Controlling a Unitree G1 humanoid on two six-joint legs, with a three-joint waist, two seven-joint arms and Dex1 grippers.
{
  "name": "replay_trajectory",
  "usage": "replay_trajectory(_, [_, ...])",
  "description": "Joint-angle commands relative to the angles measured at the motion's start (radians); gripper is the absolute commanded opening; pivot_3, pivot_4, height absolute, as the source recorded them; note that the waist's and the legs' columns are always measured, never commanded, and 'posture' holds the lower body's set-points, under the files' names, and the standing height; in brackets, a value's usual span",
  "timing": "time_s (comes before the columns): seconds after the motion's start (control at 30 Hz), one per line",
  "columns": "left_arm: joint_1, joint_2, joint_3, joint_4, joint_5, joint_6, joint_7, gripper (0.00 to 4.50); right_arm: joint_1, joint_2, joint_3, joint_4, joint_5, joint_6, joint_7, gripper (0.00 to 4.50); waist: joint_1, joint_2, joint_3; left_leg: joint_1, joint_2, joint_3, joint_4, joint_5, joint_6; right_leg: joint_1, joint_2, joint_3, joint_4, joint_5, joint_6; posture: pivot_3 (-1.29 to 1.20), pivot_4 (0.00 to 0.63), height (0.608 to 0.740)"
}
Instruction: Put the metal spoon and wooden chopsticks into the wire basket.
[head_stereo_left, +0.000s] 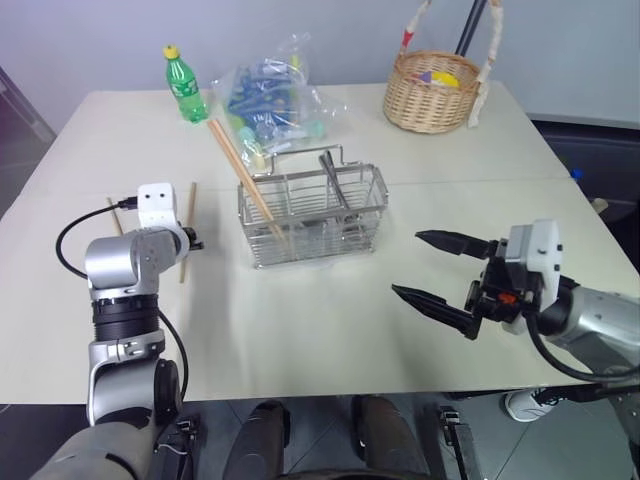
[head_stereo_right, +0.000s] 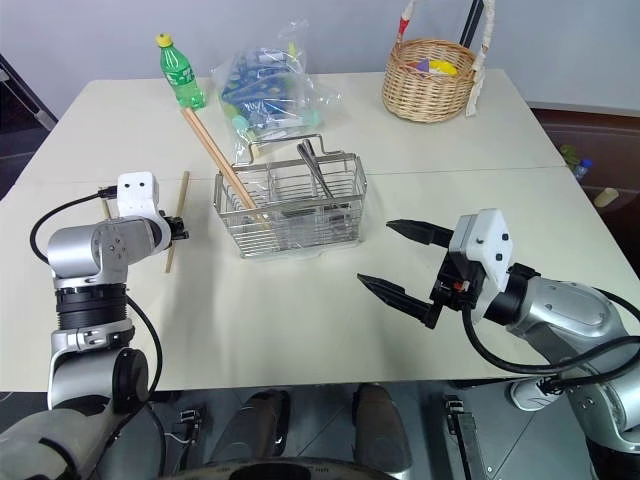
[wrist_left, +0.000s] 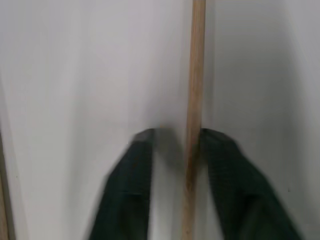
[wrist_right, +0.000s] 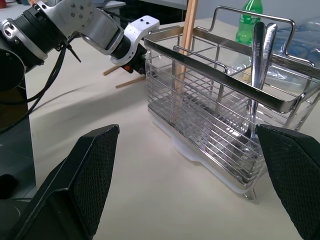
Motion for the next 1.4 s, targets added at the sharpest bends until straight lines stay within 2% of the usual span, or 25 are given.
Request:
replay_trajectory(0.03, [0.022,0.009,0.033,0.007,0.028,0.026,0.008,0.02,-0.021,0.009,-0.008,-0.011,0.006,-0.019,-0.008,4.5,0.0,0.0,0.0,0.0,0.0,0.0,0.0,0.0,0.0,0.0,0.0,0.0,0.0,0.0,0.0,0.0,0.15,0.74])
replay_trajectory(0.2, [0.025,0.015,0.043,0.01,0.034,0.022,0.002,0.02,-0.029,0.016,0.0,-0.005,0.001,-0.017,-0.014,4.5,0.001,0.0,0.0,0.0,0.0,0.0,0.0,0.0,0.0,0.0,0.0,0.0,0.0,0.0,0.0,0.0,0.15,0.74])
replay_trajectory(0.3, [0.006,0.023,0.081,0.017,0.031,-0.06,0.0,0.02,-0.03,0.016,0.004,-0.001,-0.001,-0.016,-0.016,4.5,0.0,0.0,0.0,0.0,0.0,0.0,0.0,0.0,0.0,0.0,0.0,0.0,0.0,0.0,0.0,0.0,0.15,0.74])
replay_trajectory(0.43, [-0.038,0.08,0.122,0.013,-0.002,-0.17,-0.069,0.02,-0.025,0.011,-0.006,-0.002,0.006,-0.014,-0.014,4.5,0.005,-0.001,0.001,-0.001,0.0,0.0,0.001,0.0,0.0,-0.001,0.0,0.0,0.0,0.0,0.0,0.0,0.15,0.74])
replay_trajectory(0.57, [-0.049,0.18,0.12,-0.013,-0.003,-0.543,-0.236,0.02,-0.016,0.006,-0.022,-0.01,0.017,-0.012,-0.01,4.5,0.009,-0.003,0.002,-0.002,0.0,0.0,0.0,0.0,-0.001,-0.002,0.0,0.0,0.0,0.0,0.0,0.0,0.15,0.74])
replay_trajectory(0.63, [-0.074,0.199,0.161,-0.028,-0.069,-0.691,-0.346,0.02,-0.01,0.008,-0.024,-0.015,0.019,-0.013,-0.01,4.5,0.011,-0.003,0.002,-0.003,0.0,0.0,0.0,0.0,-0.001,-0.001,0.0,0.0,-0.001,0.0,0.0,0.0,0.15,0.74])
replay_trajectory(0.7, [-0.096,0.2,0.19,-0.041,-0.149,-0.763,-0.444,0.02,-0.006,0.011,-0.023,-0.019,0.018,-0.015,-0.011,4.5,0.014,-0.003,0.002,-0.003,0.0,0.0,0.0,0.0,-0.001,-0.001,-0.001,0.0,-0.002,0.0,0.0,0.0,0.15,0.74])
replay_trajectory(0.8, [-0.097,0.191,0.2,-0.086,-0.254,-0.788,-0.554,0.02,-0.004,0.015,-0.021,-0.021,0.015,-0.018,-0.016,4.5,0.013,-0.003,0.002,-0.003,-0.001,0.0,0.0,0.0,-0.001,0.0,-0.002,0.0,-0.002,0.0,0.0,0.0,0.15,0.74])
replay_trajectory(0.93, [-0.076,0.141,0.229,-0.191,-0.477,-0.759,-0.673,0.02,0.004,0.021,-0.017,-0.025,0.006,-0.026,-0.021,4.5,0.007,-0.003,0.002,-0.003,-0.001,0.0,0.001,0.0,-0.001,0.0,-0.001,0.0,-0.001,0.0,0.0,0.0,0.15,0.74])
replay_trajectory(1.07, [-0.033,0.095,0.195,-0.279,-0.629,-0.681,-0.696,0.02,0.003,0.031,-0.006,-0.022,-0.004,-0.032,-0.026,4.5,0.002,-0.003,0.002,-0.002,-0.001,0.0,0.001,0.0,-0.001,0.0,-0.001,0.0,0.0,0.0,0.0,0.0,0.15,0.74])
replay_trajectory(1.27, [0.018,-0.012,0.08,-0.311,-0.654,-0.688,-0.687,0.02,-0.016,0.045,0.022,-0.005,-0.021,-0.044,-0.027,4.5,0.007,-0.003,0.002,-0.001,-0.001,0.0,0.003,0.0,-0.001,0.002,-0.001,0.0,0.0,0.0,0.0,0.0,0.15,0.74])
replay_trajectory(1.4, [0.062,-0.067,-0.008,-0.291,-0.596,-0.742,-0.716,0.02,-0.032,0.055,0.041,0.003,-0.032,-0.051,-0.03,4.5,0.006,-0.003,0.002,-0.001,-0.001,0.0,0.002,0.001,-0.001,0.002,-0.001,0.0,0.0,0.0,0.0,0.0,0.15,0.74])
